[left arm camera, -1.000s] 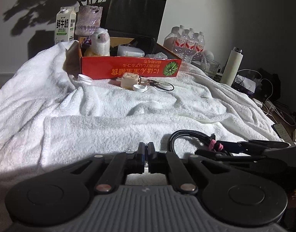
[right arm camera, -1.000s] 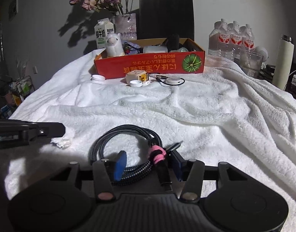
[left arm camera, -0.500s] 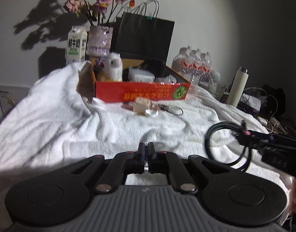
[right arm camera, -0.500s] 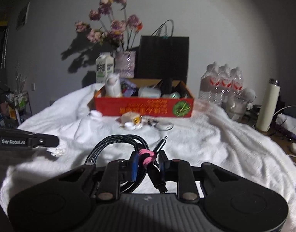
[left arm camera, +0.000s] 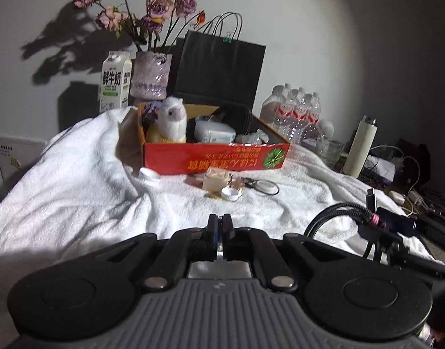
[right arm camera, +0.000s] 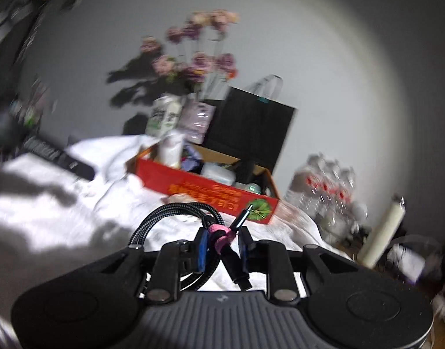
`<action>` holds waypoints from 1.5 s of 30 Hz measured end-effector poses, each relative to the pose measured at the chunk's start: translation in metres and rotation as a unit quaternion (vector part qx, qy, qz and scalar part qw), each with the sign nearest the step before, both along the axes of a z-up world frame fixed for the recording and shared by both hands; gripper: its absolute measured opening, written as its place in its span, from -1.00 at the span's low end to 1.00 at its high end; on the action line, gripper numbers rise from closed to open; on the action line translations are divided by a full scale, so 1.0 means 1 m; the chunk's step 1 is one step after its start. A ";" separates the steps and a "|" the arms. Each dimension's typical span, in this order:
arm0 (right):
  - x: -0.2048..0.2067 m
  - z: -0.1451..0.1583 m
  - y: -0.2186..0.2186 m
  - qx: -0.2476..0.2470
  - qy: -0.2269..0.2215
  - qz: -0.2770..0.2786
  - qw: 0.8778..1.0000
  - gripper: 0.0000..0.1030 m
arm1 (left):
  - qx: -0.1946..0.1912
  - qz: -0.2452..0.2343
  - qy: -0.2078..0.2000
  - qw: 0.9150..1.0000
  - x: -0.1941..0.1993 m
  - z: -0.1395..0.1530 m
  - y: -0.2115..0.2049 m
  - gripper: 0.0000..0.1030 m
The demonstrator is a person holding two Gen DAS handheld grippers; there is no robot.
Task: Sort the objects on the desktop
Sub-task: 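Lower the braided cable into the box and open the right tool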
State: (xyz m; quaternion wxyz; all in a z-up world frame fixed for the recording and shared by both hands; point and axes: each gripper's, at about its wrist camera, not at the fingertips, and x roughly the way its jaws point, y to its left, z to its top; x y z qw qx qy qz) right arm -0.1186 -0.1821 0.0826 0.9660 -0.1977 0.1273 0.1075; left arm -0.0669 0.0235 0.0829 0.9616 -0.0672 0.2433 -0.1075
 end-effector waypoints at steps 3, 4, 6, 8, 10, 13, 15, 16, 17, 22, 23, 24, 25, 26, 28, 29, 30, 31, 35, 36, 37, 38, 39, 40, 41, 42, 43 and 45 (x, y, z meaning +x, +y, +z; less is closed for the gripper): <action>-0.004 -0.006 0.014 -0.016 -0.002 0.016 1.000 -0.60 | 0.000 0.005 0.002 1.000 0.004 0.000 0.003 -0.93; -0.003 -0.006 0.015 -0.009 0.001 0.021 1.000 -0.60 | -0.001 0.004 0.000 1.000 0.005 0.002 0.004 -0.93; 0.001 -0.004 0.015 -0.002 0.000 0.019 1.000 -0.60 | 0.001 0.002 -0.008 1.000 0.009 0.008 0.003 -0.93; 0.003 0.000 0.016 -0.011 -0.014 0.018 1.000 -0.60 | 0.009 0.001 -0.021 1.000 0.013 0.015 0.002 -0.93; 0.006 0.005 0.016 -0.010 -0.026 0.019 0.999 -0.60 | 0.012 -0.001 -0.032 0.999 0.019 0.023 -0.001 -0.93; 0.018 0.015 0.011 0.008 -0.031 0.024 0.999 -0.60 | 0.013 -0.006 -0.045 0.999 0.033 0.035 -0.003 -0.93; 0.034 0.027 0.004 0.042 -0.018 0.028 0.999 -0.60 | 0.014 -0.010 -0.053 0.998 0.045 0.044 -0.004 -0.93; 0.043 0.033 0.000 0.058 -0.012 0.030 0.998 -0.60 | 0.015 -0.012 -0.057 0.998 0.051 0.049 -0.005 -0.93; 0.053 0.039 -0.003 0.070 -0.009 0.034 0.997 -0.60 | 0.017 -0.014 -0.060 0.998 0.059 0.054 -0.006 -0.93; 0.115 0.067 -0.016 0.115 0.016 0.056 0.992 -0.60 | 0.006 -0.031 -0.060 0.998 0.113 0.081 -0.005 -0.93; 0.131 0.072 -0.016 0.119 0.022 0.059 0.991 -0.60 | 0.001 -0.032 -0.055 0.998 0.127 0.085 -0.005 -0.93; 0.149 0.077 -0.017 0.126 0.026 0.061 0.990 -0.60 | -0.001 -0.034 -0.048 0.998 0.143 0.089 -0.006 -0.93; 0.167 0.082 -0.016 0.133 0.033 0.062 0.989 -0.60 | -0.002 -0.032 -0.040 0.999 0.160 0.093 -0.006 -0.93; 0.186 0.086 -0.015 0.136 0.043 0.065 0.988 -0.60 | -0.002 -0.028 -0.034 0.999 0.178 0.096 -0.007 -0.93; 0.227 0.093 -0.011 0.147 0.056 0.063 0.986 -0.60 | -0.005 -0.024 -0.020 1.000 0.215 0.101 -0.006 -0.93; 0.250 0.097 -0.007 0.146 0.068 0.063 0.985 -0.60 | -0.005 -0.022 -0.010 1.000 0.236 0.104 -0.007 -0.93; 0.273 0.099 -0.003 0.151 0.080 0.060 0.984 -0.60 | -0.006 -0.015 0.000 1.000 0.257 0.106 -0.006 -0.93; 0.295 0.101 0.002 0.155 0.091 0.056 0.982 -0.60 | -0.002 -0.008 0.008 1.000 0.277 0.106 -0.007 -0.93; 0.380 0.099 0.029 0.139 0.140 0.036 0.980 -0.60 | 0.019 0.008 0.060 0.998 0.356 0.092 -0.009 -0.93; 0.401 0.093 0.036 0.133 0.153 0.028 0.979 -0.60 | 0.021 0.004 0.078 0.997 0.374 0.083 -0.008 -0.93; 0.421 0.085 0.041 0.129 0.170 0.018 0.977 -0.60 | 0.023 0.009 0.095 0.995 0.390 0.075 -0.005 -0.93; 0.441 0.077 0.045 0.135 0.194 0.009 0.972 -0.61 | 0.024 0.022 0.113 0.993 0.403 0.065 -0.003 -0.93; 0.459 0.068 0.048 0.144 0.219 0.008 0.965 -0.62 | 0.026 0.028 0.129 0.991 0.415 0.056 -0.001 -0.92; 0.472 0.058 0.053 0.148 0.239 0.007 0.960 -0.62 | 0.026 0.030 0.143 0.989 0.425 0.046 0.002 -0.91; 0.483 0.050 0.058 0.141 0.251 0.003 0.958 -0.62 | 0.025 0.036 0.157 0.987 0.432 0.038 0.005 -0.88; 0.491 0.042 0.064 0.130 0.257 -0.003 0.958 -0.62 | 0.020 0.049 0.165 0.985 0.437 0.032 0.009 -0.81; 0.497 0.036 0.070 0.118 0.264 -0.006 0.957 -0.61 | 0.010 0.053 0.172 0.984 0.441 0.029 0.013 -0.73; 0.506 0.028 0.077 0.106 0.277 -0.016 0.955 -0.57 | -0.009 0.049 0.170 0.984 0.439 0.030 0.020 -0.18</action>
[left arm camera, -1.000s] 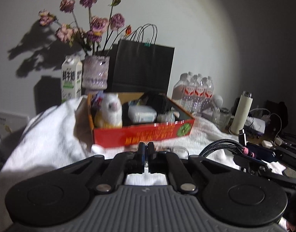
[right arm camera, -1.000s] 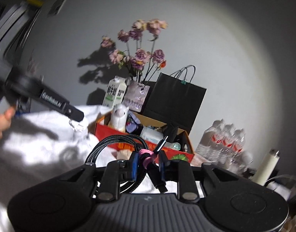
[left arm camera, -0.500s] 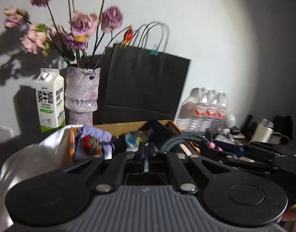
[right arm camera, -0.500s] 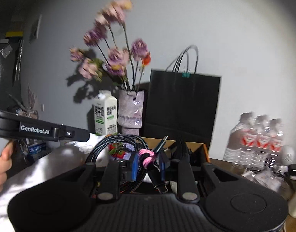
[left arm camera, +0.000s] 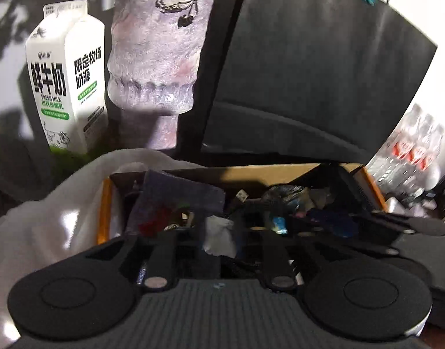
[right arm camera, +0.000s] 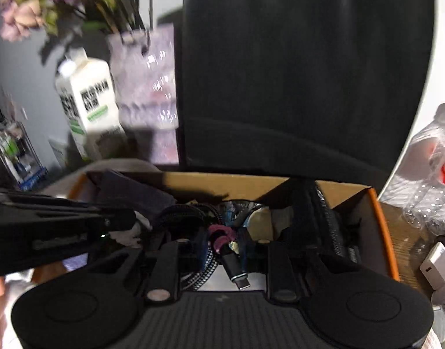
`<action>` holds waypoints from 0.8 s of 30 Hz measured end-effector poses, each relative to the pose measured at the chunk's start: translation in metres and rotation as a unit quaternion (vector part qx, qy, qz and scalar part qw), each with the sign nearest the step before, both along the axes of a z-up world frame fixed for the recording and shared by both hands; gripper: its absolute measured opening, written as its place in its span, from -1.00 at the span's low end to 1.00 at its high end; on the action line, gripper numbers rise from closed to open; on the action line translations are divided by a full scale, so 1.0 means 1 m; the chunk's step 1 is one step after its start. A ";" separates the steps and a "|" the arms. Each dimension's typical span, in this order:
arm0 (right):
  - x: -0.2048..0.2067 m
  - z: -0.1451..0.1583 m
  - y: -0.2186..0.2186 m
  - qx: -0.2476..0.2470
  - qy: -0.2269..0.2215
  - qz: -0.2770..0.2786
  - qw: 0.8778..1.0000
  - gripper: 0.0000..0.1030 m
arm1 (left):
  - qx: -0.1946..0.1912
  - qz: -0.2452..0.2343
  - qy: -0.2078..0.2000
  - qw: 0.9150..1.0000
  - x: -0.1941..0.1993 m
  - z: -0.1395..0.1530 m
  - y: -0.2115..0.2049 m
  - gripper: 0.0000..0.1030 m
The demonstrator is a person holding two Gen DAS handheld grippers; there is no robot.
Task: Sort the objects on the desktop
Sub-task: 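Lower the braided cable into the box and open the right tool, then withdraw both tools from the box back over the towel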
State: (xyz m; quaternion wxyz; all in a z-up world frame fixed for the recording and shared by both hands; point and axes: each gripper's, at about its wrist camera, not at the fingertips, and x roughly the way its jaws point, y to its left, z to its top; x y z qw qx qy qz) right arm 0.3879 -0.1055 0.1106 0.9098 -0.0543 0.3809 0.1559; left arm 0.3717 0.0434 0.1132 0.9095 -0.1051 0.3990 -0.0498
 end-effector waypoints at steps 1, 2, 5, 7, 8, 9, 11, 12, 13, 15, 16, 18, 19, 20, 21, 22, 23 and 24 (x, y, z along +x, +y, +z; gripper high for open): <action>0.003 -0.001 0.001 -0.004 0.001 -0.005 1.000 -0.50 | 0.003 0.001 -0.008 1.000 -0.003 0.003 0.001 -0.02; 0.004 -0.001 0.001 -0.006 0.001 -0.009 1.000 -0.32 | 0.011 0.000 -0.017 1.000 -0.007 0.008 0.001 0.06; -0.002 0.005 -0.007 0.007 -0.013 -0.026 1.000 0.06 | 0.017 -0.002 -0.027 0.999 -0.019 0.021 0.004 0.24; -0.013 0.013 -0.015 0.019 -0.019 -0.030 0.999 0.06 | 0.023 0.007 -0.033 0.999 -0.032 0.029 0.007 0.36; -0.020 0.017 -0.019 0.024 -0.021 -0.032 0.999 0.07 | 0.029 0.010 -0.038 0.999 -0.040 0.033 0.007 0.41; -0.028 0.021 -0.024 0.028 -0.022 -0.035 0.999 0.10 | 0.034 0.013 -0.042 0.998 -0.048 0.038 0.005 0.49; -0.051 0.028 -0.035 0.037 -0.029 -0.042 0.998 0.18 | 0.035 0.015 -0.051 0.998 -0.072 0.043 0.005 0.65; -0.063 0.031 -0.041 0.042 -0.035 -0.046 0.997 0.23 | 0.035 0.016 -0.055 0.998 -0.085 0.045 0.005 0.69; -0.077 0.034 -0.046 0.046 -0.041 -0.049 0.997 0.24 | 0.034 0.016 -0.061 0.997 -0.101 0.045 0.004 0.71; -0.110 0.038 -0.058 0.051 -0.054 -0.053 0.996 0.33 | 0.033 0.010 -0.075 0.997 -0.135 0.043 0.002 0.86; -0.126 0.039 -0.063 0.053 -0.060 -0.055 0.995 0.39 | 0.032 0.006 -0.080 0.996 -0.153 0.040 0.000 0.88; -0.161 0.037 -0.070 0.056 -0.074 -0.057 0.994 0.50 | 0.033 -0.008 -0.083 0.996 -0.190 0.033 -0.004 0.92; -0.180 0.034 -0.075 0.062 -0.082 -0.054 0.993 0.50 | 0.032 -0.020 -0.084 0.996 -0.209 0.028 -0.006 0.92; -0.200 0.031 -0.080 0.068 -0.085 -0.052 0.993 0.51 | 0.028 -0.030 -0.084 0.996 -0.230 0.023 -0.007 0.92; -0.219 0.026 -0.085 0.076 -0.084 -0.048 0.992 0.51 | 0.019 -0.031 -0.088 0.995 -0.252 0.018 -0.007 0.92; -0.240 0.021 -0.092 0.085 -0.082 -0.046 0.992 0.51 | 0.012 -0.026 -0.093 0.995 -0.275 0.014 -0.007 0.92; -0.259 0.014 -0.098 0.090 -0.079 -0.043 0.992 0.51 | 0.009 -0.021 -0.100 0.995 -0.296 0.011 -0.008 0.92; -0.279 0.008 -0.103 0.095 -0.078 -0.043 0.992 0.52 | 0.008 -0.016 -0.109 0.994 -0.318 0.008 -0.008 0.92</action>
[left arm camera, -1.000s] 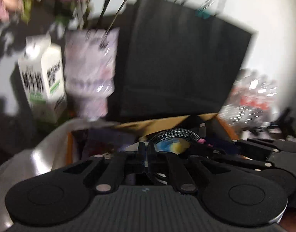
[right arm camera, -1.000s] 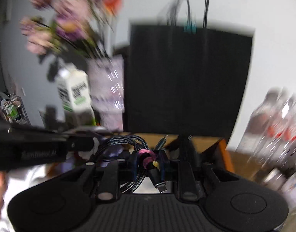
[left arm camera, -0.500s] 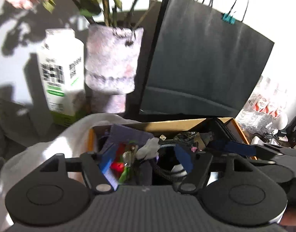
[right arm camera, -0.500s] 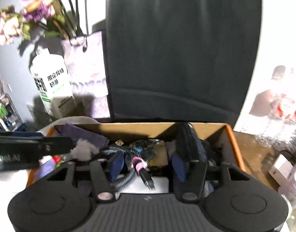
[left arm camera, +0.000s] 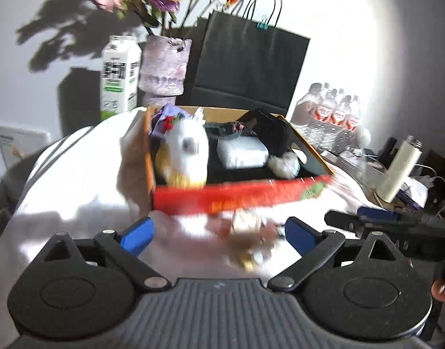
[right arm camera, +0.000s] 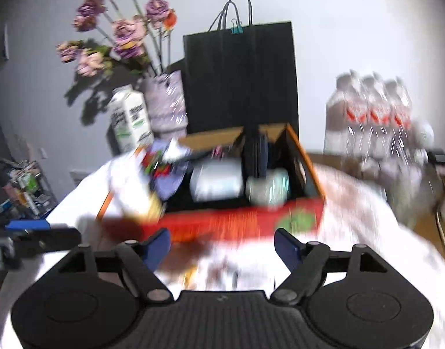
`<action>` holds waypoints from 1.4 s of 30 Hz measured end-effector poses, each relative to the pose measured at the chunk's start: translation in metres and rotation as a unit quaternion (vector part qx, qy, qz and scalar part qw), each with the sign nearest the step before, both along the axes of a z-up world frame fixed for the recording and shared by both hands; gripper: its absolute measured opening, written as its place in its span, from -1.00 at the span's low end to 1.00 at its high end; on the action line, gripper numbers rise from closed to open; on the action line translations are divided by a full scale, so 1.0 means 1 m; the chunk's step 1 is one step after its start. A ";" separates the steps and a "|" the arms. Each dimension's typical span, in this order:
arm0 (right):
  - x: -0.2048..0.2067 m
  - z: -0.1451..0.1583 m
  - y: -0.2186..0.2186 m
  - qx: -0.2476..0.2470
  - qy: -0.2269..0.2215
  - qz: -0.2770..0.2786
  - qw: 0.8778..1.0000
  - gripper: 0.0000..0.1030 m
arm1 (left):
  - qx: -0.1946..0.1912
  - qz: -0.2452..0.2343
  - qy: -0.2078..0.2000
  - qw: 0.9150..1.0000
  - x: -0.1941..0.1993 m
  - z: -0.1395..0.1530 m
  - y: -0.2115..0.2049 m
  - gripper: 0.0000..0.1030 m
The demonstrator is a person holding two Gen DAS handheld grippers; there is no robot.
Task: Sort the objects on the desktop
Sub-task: 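Withdraw both tools from the box back over the towel, then grasp a white bottle cap with the left tool while the right tool grasps another white cap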
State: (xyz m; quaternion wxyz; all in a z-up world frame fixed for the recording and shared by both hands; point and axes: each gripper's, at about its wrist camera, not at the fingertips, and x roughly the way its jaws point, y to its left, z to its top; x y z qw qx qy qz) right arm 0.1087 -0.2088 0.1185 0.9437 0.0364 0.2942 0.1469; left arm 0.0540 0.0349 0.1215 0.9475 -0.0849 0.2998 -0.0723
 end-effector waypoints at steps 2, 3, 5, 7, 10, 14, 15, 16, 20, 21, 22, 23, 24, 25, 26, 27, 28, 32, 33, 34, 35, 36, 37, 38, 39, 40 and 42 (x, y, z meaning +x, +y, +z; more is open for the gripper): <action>-0.037 -0.014 -0.007 -0.001 0.002 0.004 1.000 0.63 | -0.001 0.013 -0.009 1.000 -0.036 -0.005 -0.003 0.93; -0.055 -0.021 -0.009 -0.006 0.003 0.004 1.000 0.66 | -0.003 0.020 -0.003 1.000 -0.049 -0.008 -0.005 0.93; -0.083 -0.034 -0.009 -0.022 0.009 0.015 1.000 0.66 | -0.015 0.028 0.007 0.999 -0.077 -0.009 -0.007 0.93; -0.109 -0.043 -0.011 -0.032 0.007 0.021 0.999 0.66 | -0.021 0.035 0.003 0.999 -0.104 -0.004 -0.009 0.93; -0.142 -0.046 -0.018 -0.013 0.004 0.012 1.000 0.67 | 0.018 0.036 -0.021 0.999 -0.135 0.006 -0.020 0.95; -0.174 -0.043 -0.022 0.007 -0.014 0.027 0.999 0.70 | 0.064 0.037 -0.031 0.997 -0.154 0.005 -0.039 0.97; -0.180 -0.040 -0.022 0.001 -0.020 0.028 0.999 0.70 | 0.066 0.037 -0.026 0.997 -0.157 -0.001 -0.043 0.97; -0.186 -0.039 -0.022 -0.006 -0.028 0.029 0.999 0.71 | 0.064 0.034 -0.019 0.997 -0.155 -0.005 -0.045 0.97; -0.192 -0.038 -0.026 -0.009 -0.035 0.026 0.999 0.71 | 0.065 0.032 0.006 0.997 -0.149 -0.023 -0.053 0.97; -0.191 -0.040 -0.027 -0.009 -0.032 0.025 0.999 0.71 | 0.069 0.030 0.009 0.997 -0.147 -0.027 -0.055 0.97; -0.189 -0.042 -0.028 -0.009 -0.029 0.021 0.999 0.71 | 0.074 0.028 0.010 0.997 -0.146 -0.030 -0.057 0.97; -0.187 -0.045 -0.029 -0.008 -0.025 0.017 1.000 0.71 | 0.080 0.028 0.011 0.996 -0.145 -0.032 -0.059 0.97; -0.185 -0.047 -0.029 -0.008 -0.021 0.014 1.000 0.71 | 0.085 0.028 0.012 0.996 -0.143 -0.033 -0.059 0.97; -0.183 -0.049 -0.029 -0.008 -0.018 0.012 1.000 0.71 | 0.087 0.028 0.012 0.996 -0.141 -0.035 -0.059 0.97; -0.181 -0.051 -0.029 -0.009 -0.016 0.009 1.000 0.71 | 0.088 0.028 0.015 0.996 -0.140 -0.037 -0.059 0.97; -0.180 -0.052 -0.029 -0.009 -0.016 0.009 1.000 0.71 | 0.087 0.029 0.018 0.996 -0.138 -0.039 -0.058 0.97; -0.179 -0.053 -0.029 -0.009 -0.014 0.010 1.000 0.71 | 0.084 0.030 0.022 0.996 -0.136 -0.041 -0.057 0.97; -0.173 -0.058 -0.027 -0.012 -0.007 0.011 1.000 0.71 | 0.079 0.033 0.035 0.996 -0.128 -0.050 -0.052 0.97; -0.172 -0.059 -0.026 -0.013 -0.007 0.011 1.000 0.71 | 0.078 0.035 0.038 0.996 -0.126 -0.052 -0.050 0.97; -0.170 -0.060 -0.026 -0.012 -0.005 0.011 1.000 0.71 | 0.076 0.036 0.041 0.996 -0.124 -0.054 -0.049 0.97; -0.169 -0.061 -0.025 -0.013 -0.003 0.010 1.000 0.71 | 0.075 0.038 0.044 0.996 -0.122 -0.056 -0.047 0.97; -0.167 -0.062 -0.024 -0.015 -0.002 0.010 1.000 0.71 | 0.073 0.039 0.047 0.995 -0.120 -0.058 -0.045 0.97; -0.165 -0.063 -0.024 -0.016 -0.001 0.010 1.000 0.71 | 0.073 0.039 0.050 0.995 -0.117 -0.060 -0.044 0.97; -0.163 -0.064 -0.023 -0.016 0.001 0.010 1.000 0.71 | 0.073 0.040 0.053 0.995 -0.114 -0.062 -0.043 0.97; -0.160 -0.064 -0.022 -0.018 0.004 0.010 1.000 0.71 | 0.072 0.040 0.054 0.995 -0.111 -0.063 -0.042 0.97; -0.158 -0.065 -0.020 -0.021 0.006 0.011 1.000 0.71 | 0.071 0.040 0.054 0.995 -0.108 -0.065 -0.041 0.97; -0.153 -0.066 -0.018 -0.026 0.008 0.012 1.000 0.71 | 0.067 0.040 0.055 0.995 -0.101 -0.067 -0.037 0.97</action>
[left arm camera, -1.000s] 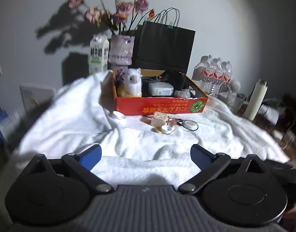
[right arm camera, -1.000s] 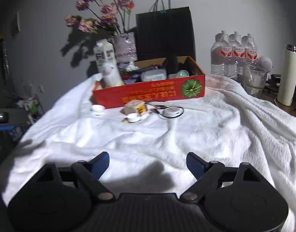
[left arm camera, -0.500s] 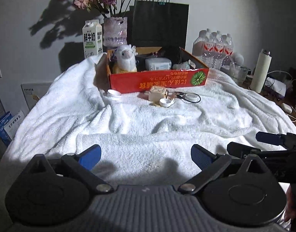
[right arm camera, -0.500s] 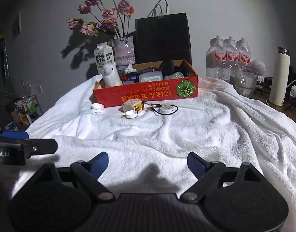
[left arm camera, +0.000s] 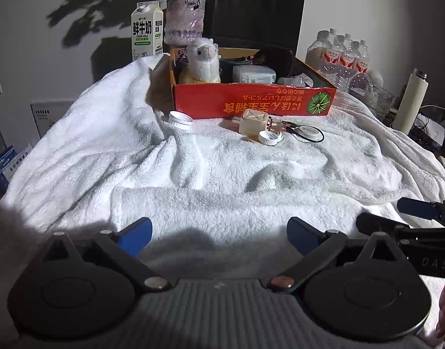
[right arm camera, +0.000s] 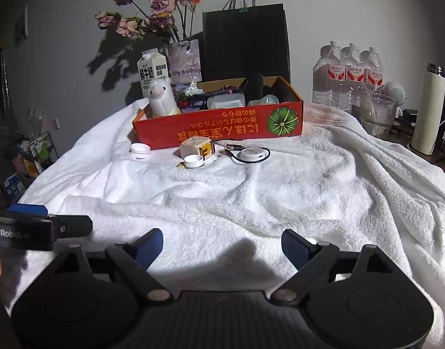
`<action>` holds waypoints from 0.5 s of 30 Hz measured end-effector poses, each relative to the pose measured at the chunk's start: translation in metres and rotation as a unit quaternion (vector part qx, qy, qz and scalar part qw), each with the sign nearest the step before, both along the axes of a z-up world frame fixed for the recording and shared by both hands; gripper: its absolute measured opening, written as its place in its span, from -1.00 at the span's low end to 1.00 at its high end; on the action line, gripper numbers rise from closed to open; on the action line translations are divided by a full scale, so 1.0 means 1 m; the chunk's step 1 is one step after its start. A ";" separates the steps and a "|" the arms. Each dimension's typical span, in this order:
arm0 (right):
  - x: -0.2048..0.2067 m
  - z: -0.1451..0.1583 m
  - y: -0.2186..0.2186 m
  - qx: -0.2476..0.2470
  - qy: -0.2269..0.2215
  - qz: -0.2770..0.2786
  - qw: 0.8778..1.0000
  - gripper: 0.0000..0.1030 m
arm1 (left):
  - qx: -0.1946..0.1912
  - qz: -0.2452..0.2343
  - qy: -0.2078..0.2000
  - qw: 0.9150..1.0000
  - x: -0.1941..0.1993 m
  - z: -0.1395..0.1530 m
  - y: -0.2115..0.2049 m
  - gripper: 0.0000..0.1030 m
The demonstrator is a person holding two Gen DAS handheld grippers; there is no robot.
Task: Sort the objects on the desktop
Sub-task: 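Grasp a white bottle cap with the left tool while the right tool grasps another white cap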
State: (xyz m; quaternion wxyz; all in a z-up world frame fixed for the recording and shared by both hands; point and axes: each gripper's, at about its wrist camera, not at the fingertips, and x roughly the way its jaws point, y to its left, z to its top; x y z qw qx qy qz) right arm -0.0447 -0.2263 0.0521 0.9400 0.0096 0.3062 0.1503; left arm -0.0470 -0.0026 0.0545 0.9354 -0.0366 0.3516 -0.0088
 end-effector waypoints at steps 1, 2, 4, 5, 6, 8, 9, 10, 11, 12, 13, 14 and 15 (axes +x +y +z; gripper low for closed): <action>0.003 -0.001 0.001 -0.002 0.002 0.002 1.000 0.71 | -0.001 0.001 0.000 1.000 0.004 -0.002 0.001 0.97; 0.005 -0.001 0.002 -0.004 0.002 0.003 1.000 0.71 | -0.001 0.001 0.003 1.000 0.010 -0.004 0.003 0.97; 0.011 -0.002 0.003 -0.008 0.005 0.003 1.000 0.71 | 0.001 -0.003 0.002 1.000 0.019 -0.008 0.004 0.96; 0.015 -0.002 0.003 -0.012 0.005 0.002 1.000 0.71 | 0.003 -0.006 0.000 1.000 0.025 -0.009 0.005 0.95; 0.019 -0.002 0.004 -0.013 0.003 0.001 1.000 0.71 | 0.006 -0.008 -0.003 1.000 0.031 -0.009 0.005 0.94; 0.029 0.001 0.004 -0.013 0.001 0.000 1.000 0.71 | 0.005 -0.020 -0.015 1.000 0.044 -0.007 0.007 0.92; 0.034 0.003 0.004 -0.011 -0.001 0.000 1.000 0.71 | 0.005 -0.024 -0.019 1.000 0.051 -0.006 0.009 0.89; 0.041 0.006 0.005 -0.010 -0.002 0.000 1.000 0.71 | 0.005 -0.029 -0.026 0.999 0.059 -0.005 0.012 0.88; 0.047 0.008 0.006 -0.012 -0.003 0.001 1.000 0.71 | 0.008 -0.035 -0.032 0.999 0.069 -0.002 0.015 0.83; 0.053 0.010 0.007 -0.015 -0.007 0.002 1.000 0.69 | 0.010 -0.034 -0.037 0.999 0.079 0.002 0.020 0.74; 0.059 0.013 0.009 -0.020 -0.010 0.003 1.000 0.68 | 0.009 -0.033 -0.047 0.998 0.088 0.007 0.025 0.72; 0.065 0.015 0.012 -0.024 -0.014 0.005 1.000 0.67 | 0.007 -0.036 -0.060 0.998 0.097 0.013 0.031 0.71; 0.070 0.018 0.015 -0.027 -0.019 0.009 0.999 0.67 | 0.005 -0.043 -0.075 0.996 0.108 0.017 0.036 0.71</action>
